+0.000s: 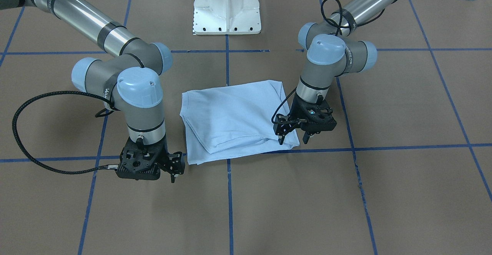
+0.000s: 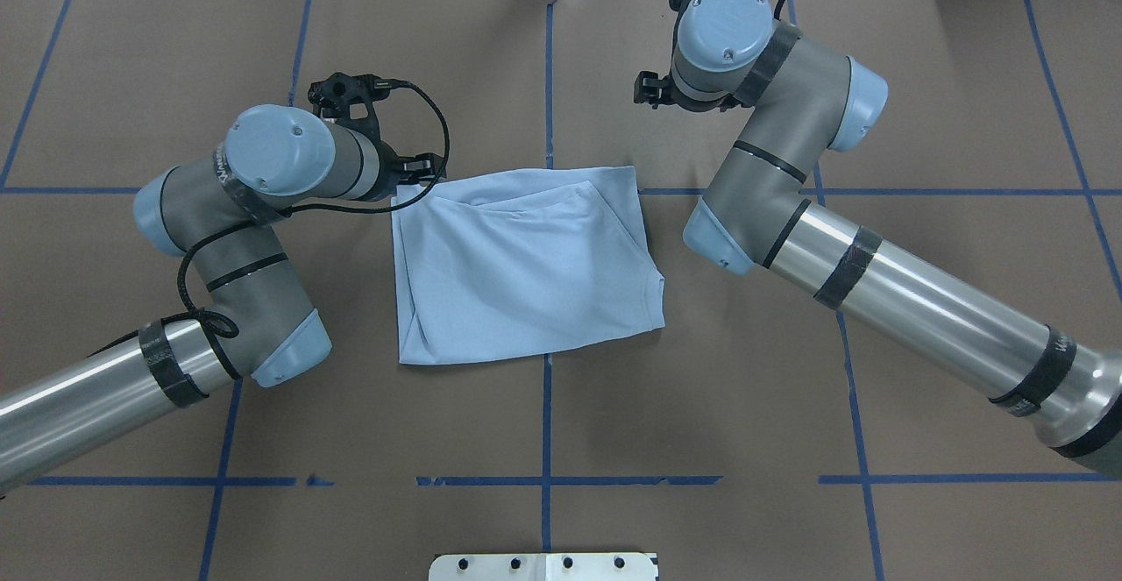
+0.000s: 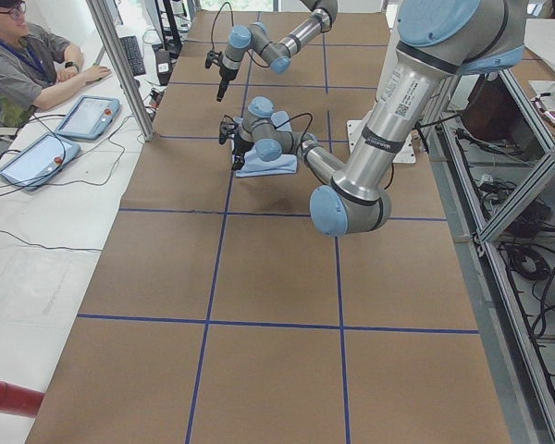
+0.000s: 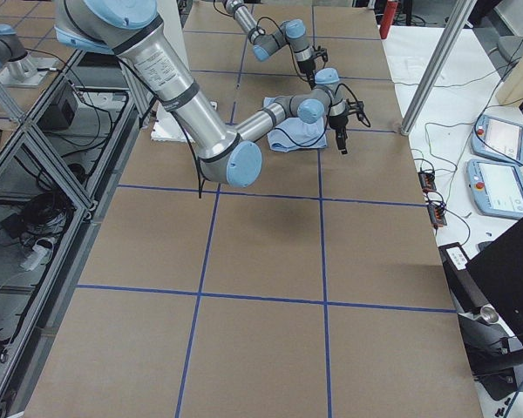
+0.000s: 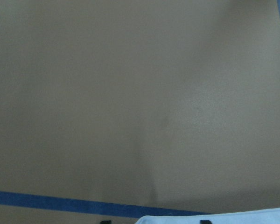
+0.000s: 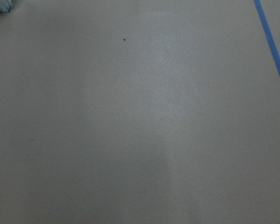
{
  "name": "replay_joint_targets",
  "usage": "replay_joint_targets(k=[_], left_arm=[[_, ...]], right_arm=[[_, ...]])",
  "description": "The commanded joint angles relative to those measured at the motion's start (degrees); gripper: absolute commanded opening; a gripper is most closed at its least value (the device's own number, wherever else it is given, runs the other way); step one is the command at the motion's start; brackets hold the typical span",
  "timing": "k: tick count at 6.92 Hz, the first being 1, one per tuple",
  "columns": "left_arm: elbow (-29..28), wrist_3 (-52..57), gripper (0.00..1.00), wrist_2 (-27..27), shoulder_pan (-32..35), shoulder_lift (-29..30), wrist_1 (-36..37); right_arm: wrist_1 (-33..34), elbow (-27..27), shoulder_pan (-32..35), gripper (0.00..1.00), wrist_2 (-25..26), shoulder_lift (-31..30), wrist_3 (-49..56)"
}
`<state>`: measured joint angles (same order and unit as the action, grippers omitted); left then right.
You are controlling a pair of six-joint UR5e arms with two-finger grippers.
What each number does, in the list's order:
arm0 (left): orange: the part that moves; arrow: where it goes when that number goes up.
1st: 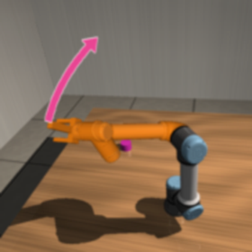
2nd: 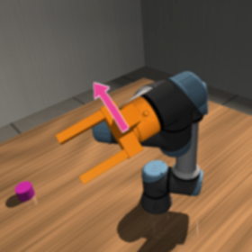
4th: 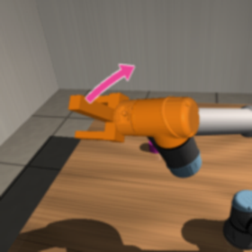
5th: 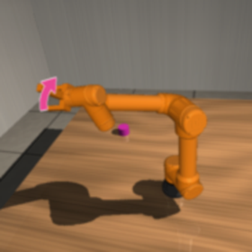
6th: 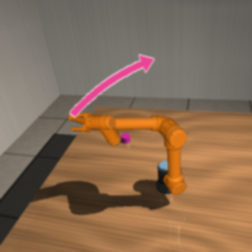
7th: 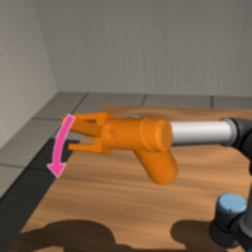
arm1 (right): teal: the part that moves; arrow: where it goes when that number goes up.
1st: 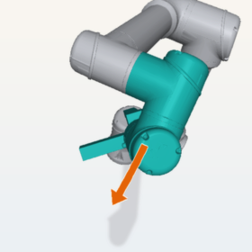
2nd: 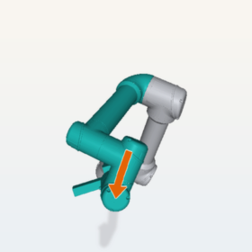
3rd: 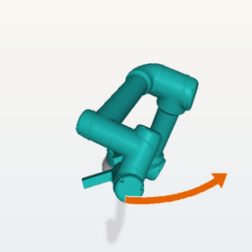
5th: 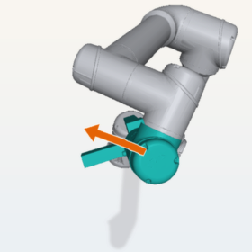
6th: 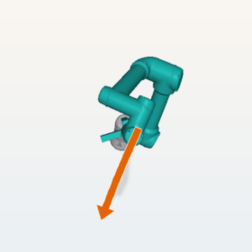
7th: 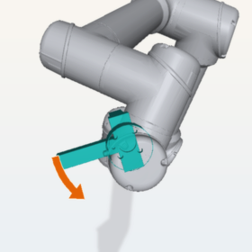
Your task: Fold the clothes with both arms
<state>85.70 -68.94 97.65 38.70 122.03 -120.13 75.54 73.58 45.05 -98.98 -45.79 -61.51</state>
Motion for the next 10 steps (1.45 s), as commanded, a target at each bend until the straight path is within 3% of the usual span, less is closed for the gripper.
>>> replay_joint_targets(k=[1, 3, 4, 6, 8, 10], left_arm=[[9.2, 12.0, 1.00, 4.9, 4.3, -6.5, 2.3], [21.4, 27.6, 1.00, 9.7, 11.9, -14.9, 12.0], [24.5, 36.3, 1.00, 13.8, 17.5, -20.0, 12.9], [25.0, 61.0, 1.00, 23.4, 33.1, -30.2, 13.1], [24.4, 77.7, 1.00, 27.9, 46.8, -36.1, 17.9], [20.9, 77.8, 1.00, 29.3, 50.3, -38.2, 27.4]], right_arm=[[0.7, 2.5, 6.5, 1.00, -10.9, -4.0, 10.3], [0.8, 7.5, 17.4, 1.00, -20.2, -14.2, 28.5], [0.8, 7.6, 23.5, 1.00, -24.1, -18.5, 39.3], [3.8, 7.7, 34.7, 1.00, -28.0, -26.0, 58.3], [16.5, 11.1, 43.0, 1.00, -29.3, -31.0, 71.2], [16.9, 19.6, 45.5, 1.00, -28.9, -44.0, 71.3]])
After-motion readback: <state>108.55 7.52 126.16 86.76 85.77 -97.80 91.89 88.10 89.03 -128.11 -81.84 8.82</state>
